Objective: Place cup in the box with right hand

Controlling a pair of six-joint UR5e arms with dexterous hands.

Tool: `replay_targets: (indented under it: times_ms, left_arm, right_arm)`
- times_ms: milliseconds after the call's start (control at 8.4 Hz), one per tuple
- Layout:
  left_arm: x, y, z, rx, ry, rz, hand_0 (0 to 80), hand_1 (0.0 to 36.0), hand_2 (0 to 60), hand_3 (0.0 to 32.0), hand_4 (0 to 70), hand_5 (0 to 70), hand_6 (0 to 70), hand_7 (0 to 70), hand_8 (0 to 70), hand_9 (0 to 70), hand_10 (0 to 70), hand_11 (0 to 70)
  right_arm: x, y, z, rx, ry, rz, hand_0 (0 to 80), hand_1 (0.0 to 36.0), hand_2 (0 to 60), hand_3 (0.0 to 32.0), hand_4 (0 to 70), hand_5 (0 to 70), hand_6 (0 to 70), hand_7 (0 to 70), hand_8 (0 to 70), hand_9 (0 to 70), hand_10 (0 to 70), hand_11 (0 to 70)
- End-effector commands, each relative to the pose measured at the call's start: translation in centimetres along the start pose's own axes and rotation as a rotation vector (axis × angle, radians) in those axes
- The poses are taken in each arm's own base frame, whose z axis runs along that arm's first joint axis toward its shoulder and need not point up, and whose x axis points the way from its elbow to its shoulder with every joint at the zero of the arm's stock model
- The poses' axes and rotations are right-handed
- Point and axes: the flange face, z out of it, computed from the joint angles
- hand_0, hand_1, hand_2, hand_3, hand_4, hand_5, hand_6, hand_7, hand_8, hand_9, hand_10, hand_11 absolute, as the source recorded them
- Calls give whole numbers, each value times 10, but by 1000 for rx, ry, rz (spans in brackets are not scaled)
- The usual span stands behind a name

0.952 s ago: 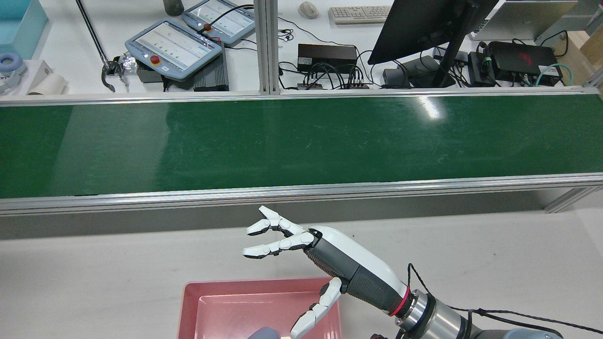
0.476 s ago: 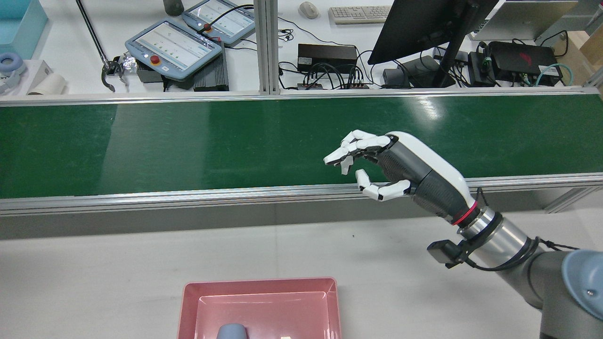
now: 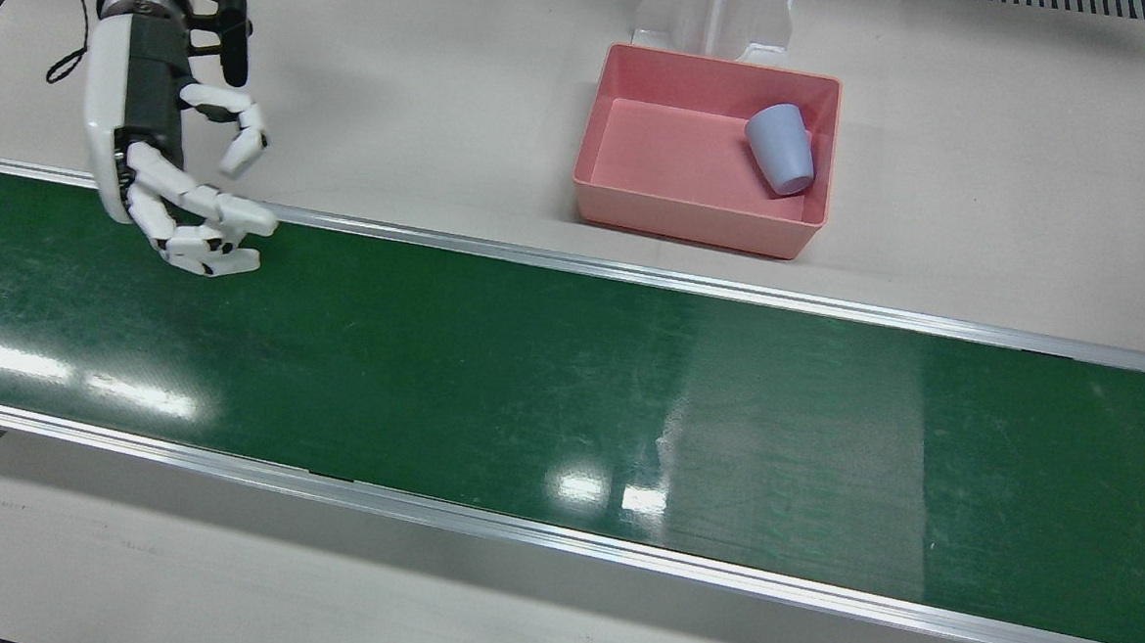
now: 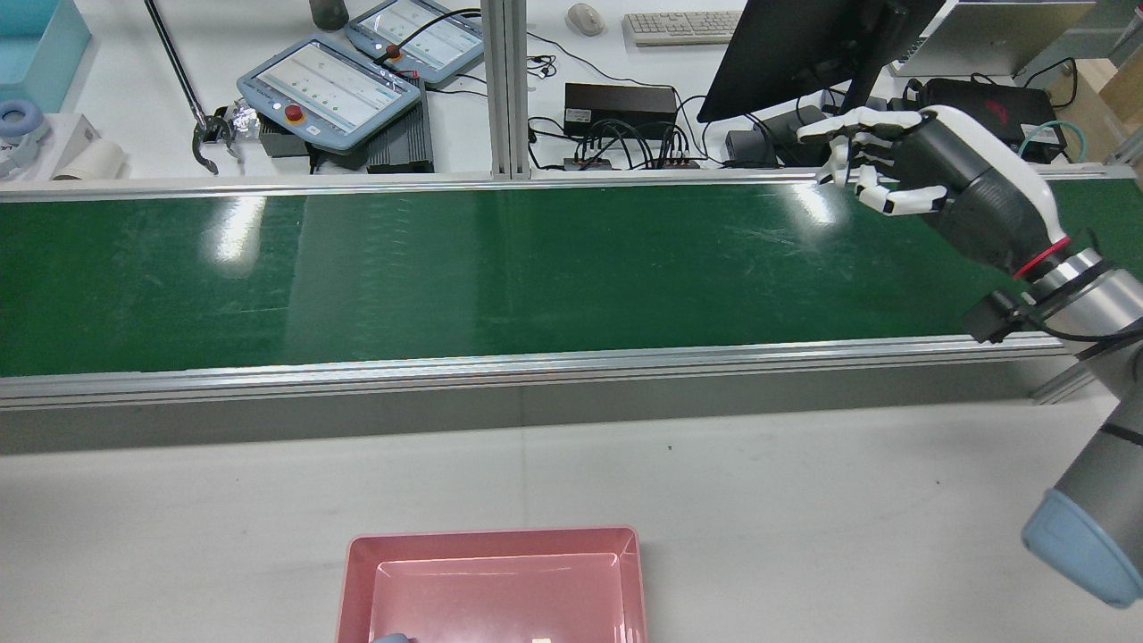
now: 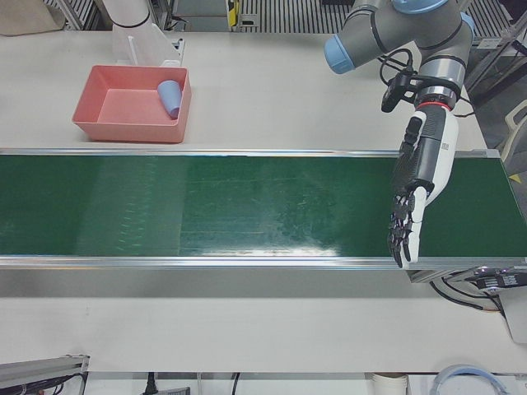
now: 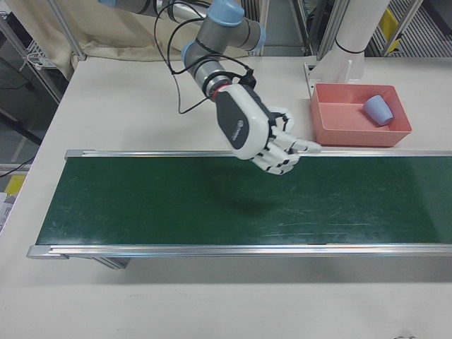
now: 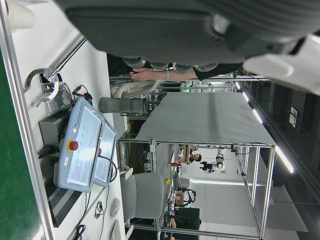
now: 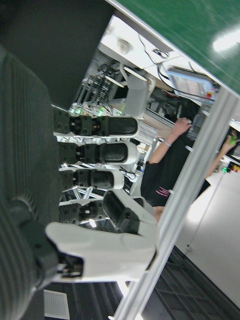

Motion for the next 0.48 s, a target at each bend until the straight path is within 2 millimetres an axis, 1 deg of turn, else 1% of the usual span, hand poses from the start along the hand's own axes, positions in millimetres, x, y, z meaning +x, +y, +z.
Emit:
replay_targets:
  times_ms: [0,119,238,357]
  left_arm:
    - [0,-1,-1,1,1,0,0,0,0,0,0,0,0,0,0,0,0,0]
    - [0,0,0,0,1,0,0,0,0,0,0,0,0,0,0,0,0,0]
    - [0,0,0,0,1,0,0,0,0,0,0,0,0,0,0,0,0,0]
    - [0,0,-1,1,1,0,0,0,0,0,0,0,0,0,0,0,0,0]
  right_arm:
    - [-55,-123,-17,176,-65,-38,521,348,600,0,132,142,241,700,367,599,266,411]
    - [-40,-164,-28,219,-58,8,520,350,600,0,124,142,240,700,362,592,259,404]
    - [-34,-192,-35,246,-62,16,539,341,600,0,146,140,227,700,346,569,249,390]
    - [-35,-208,-51,266,-67,13,558,314,556,0,120,126,173,597,257,439,196,313]
